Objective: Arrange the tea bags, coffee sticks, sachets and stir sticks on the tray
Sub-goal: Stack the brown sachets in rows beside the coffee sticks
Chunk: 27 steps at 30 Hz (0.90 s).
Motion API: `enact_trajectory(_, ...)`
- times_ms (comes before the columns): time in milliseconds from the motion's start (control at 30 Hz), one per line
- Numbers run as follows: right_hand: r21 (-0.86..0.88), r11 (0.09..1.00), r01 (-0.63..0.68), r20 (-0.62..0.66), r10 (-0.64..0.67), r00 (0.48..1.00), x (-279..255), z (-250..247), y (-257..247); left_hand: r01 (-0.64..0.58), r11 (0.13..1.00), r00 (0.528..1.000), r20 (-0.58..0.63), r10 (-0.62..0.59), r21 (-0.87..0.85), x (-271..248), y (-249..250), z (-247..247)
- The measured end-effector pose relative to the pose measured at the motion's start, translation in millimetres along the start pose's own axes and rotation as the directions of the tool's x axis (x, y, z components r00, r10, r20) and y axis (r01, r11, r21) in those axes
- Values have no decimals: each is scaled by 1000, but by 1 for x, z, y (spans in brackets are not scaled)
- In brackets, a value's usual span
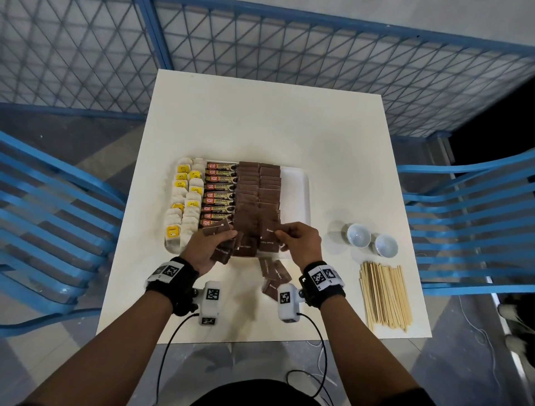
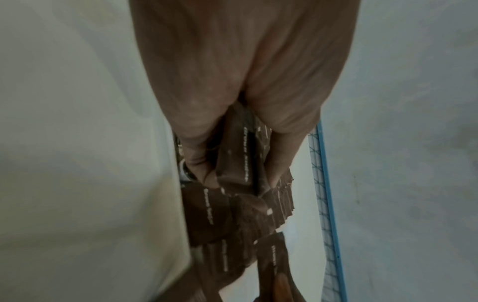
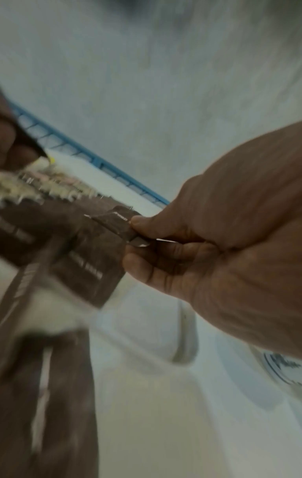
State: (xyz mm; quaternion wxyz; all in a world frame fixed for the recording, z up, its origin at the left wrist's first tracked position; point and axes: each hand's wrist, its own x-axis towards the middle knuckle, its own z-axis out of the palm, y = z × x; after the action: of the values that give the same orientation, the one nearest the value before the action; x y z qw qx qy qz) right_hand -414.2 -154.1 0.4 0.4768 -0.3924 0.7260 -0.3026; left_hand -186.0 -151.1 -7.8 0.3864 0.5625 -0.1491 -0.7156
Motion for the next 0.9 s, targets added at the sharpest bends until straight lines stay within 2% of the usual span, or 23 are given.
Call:
enact_trajectory(100, -151, 988, 28, 26, -25, 999, -3, 3, 15, 1, 999, 995, -102, 3, 38, 2, -2, -7)
enact_trajectory(200, -243, 969, 50, 44, -40, 998, -9, 6, 17, 9, 999, 990, -142, -2, 46, 4, -5, -12)
enact_trajectory(633, -317, 944, 94, 23, -91, 996, -10, 15, 21, 5, 998, 991, -135, 3, 59, 4, -2, -9)
enact_trajectory(900, -310, 949, 53, -3, -57, 998, -7, 17, 23, 11, 997, 992, -127, -2, 72, 2, -1, -7)
